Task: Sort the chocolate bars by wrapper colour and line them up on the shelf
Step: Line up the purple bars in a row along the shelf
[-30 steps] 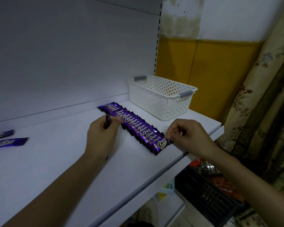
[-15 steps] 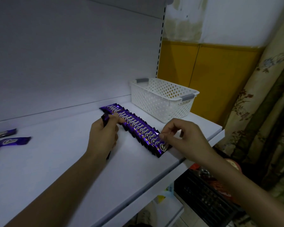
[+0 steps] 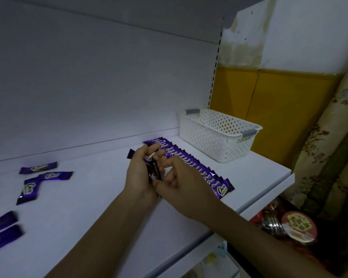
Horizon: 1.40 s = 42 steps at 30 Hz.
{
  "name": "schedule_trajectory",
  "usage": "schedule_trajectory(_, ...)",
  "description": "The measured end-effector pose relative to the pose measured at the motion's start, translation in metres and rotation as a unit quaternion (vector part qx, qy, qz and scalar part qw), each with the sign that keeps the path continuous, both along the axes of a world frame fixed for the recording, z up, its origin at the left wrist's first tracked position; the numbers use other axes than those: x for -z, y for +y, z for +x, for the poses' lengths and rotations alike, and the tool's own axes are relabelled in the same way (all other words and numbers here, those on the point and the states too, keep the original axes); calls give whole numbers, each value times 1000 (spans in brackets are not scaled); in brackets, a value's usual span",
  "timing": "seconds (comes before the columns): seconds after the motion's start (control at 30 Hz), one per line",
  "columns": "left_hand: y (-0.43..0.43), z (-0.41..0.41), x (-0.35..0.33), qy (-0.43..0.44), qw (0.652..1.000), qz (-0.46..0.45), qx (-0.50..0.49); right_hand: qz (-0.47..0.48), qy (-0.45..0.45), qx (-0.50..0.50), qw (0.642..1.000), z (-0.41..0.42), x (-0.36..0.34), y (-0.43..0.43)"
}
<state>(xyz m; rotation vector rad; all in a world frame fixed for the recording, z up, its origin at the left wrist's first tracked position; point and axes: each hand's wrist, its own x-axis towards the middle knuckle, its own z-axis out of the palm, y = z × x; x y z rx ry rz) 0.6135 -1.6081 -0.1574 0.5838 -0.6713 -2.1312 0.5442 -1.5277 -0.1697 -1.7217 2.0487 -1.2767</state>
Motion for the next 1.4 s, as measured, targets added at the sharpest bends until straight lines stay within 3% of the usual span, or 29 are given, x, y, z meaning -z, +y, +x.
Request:
schedule_trajectory(0.17, 5, -5, -1, 3, 1000, -5, 23, -23, -20, 23, 999, 5, 0, 0)
schedule_trajectory(0.33, 7, 0, -1, 0, 998, -45, 54, 2, -256, 3, 967, -1, -10, 6)
schedule_trajectory(0.5, 4, -4, 3, -4, 998, -64, 10, -5, -330, -11, 944, -13, -18, 9)
schedule_trajectory(0.7, 20, -20, 14, -99, 968, -231, 11, -74, -376, 21, 923, -19, -22, 4)
schedule_trajectory(0.83, 23, -20, 24, -152, 928, -338, 30, -94, -373, 22, 923, -27, -21, 9)
schedule_trajectory(1.0, 21, -17, 27, -204, 883, -420, 53, -103, -248, 55, 962, -39, -19, 16)
schedule_trajectory(1.27, 22, -17, 30, -204, 874, -440, -38, -135, -191, 70, 970, -67, -22, 34)
schedule_trajectory(1.4, 14, -16, 29, -214, 874, -428, -82, -139, -206, 68, 966, -91, -28, 51)
